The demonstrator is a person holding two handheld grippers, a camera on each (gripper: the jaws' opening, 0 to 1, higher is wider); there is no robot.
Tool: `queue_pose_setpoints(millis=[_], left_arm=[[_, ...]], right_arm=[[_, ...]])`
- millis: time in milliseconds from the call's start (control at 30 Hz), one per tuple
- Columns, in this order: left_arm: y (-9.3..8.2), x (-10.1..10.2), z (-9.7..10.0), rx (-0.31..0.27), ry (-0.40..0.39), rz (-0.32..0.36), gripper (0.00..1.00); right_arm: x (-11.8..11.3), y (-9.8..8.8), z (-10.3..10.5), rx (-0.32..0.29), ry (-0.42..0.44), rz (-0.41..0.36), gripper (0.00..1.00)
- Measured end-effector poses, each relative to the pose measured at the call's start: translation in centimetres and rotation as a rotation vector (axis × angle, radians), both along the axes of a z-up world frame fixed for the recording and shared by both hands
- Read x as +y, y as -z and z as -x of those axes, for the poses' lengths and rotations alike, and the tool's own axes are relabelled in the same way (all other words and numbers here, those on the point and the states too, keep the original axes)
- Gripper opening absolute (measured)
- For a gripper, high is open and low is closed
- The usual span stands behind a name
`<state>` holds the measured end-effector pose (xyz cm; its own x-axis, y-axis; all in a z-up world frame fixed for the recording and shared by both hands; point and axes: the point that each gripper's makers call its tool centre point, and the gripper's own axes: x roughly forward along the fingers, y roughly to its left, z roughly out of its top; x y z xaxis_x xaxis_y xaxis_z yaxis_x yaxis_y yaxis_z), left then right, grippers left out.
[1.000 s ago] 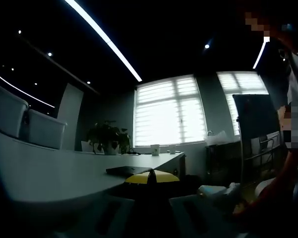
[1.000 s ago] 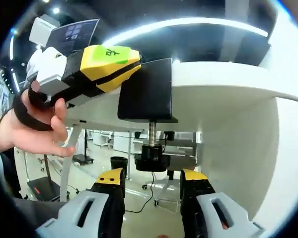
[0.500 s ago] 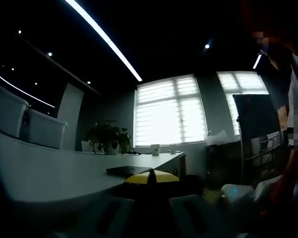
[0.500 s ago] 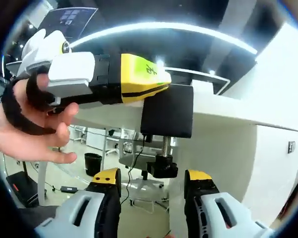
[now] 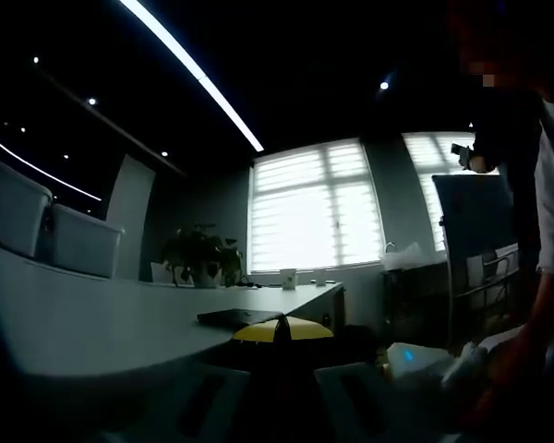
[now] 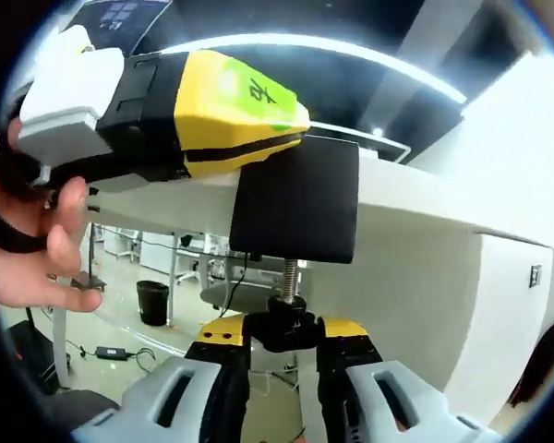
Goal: Clamp the fixed fixture on the desktop, loosen the retaining clip, secure it to the edge of the desk, and tighten the retaining clip.
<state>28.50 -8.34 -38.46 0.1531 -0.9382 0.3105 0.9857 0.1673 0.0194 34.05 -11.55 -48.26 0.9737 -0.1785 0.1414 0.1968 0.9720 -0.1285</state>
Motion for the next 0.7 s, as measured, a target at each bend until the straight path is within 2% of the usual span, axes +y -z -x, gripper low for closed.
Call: queue_pose_setpoints(millis=[67, 133, 267, 433, 600, 700], left_arm=[[0.0, 0.0, 0.0, 0.000, 0.000, 0.000, 0.01], [0.0, 0.0, 0.0, 0.002, 0.000, -0.001, 0.01], [0.0, -0.1, -0.1, 0.005, -0.001, -0.015, 0.01], [0.0, -0.1, -0.2, 0.003, 0.000, -0.016, 0.01], [0.0, -0.1, -0.2, 0.004, 0.001, -0.018, 0.01], [0.0, -0.1, -0.2, 0.004, 0.001, -0.015, 0.01]], right_arm=[[0.5, -0.2, 0.3, -0.012, -0.037, 0.008, 0.26], [1.1, -0.2, 0.3, -0.026, -0.112, -0.024, 0.26], [1.2, -0.2, 0.1, -0.048, -0.254, 0.046, 0.25], [1.6, -0.3, -0.4, -0.034, -0.424, -0.007, 0.25], [1.4, -0.3, -0.8, -0.026, -0.492, 0.008, 0.25], [1.8, -0.3, -0.5, -0.033, -0.498, 0.005, 0.25]])
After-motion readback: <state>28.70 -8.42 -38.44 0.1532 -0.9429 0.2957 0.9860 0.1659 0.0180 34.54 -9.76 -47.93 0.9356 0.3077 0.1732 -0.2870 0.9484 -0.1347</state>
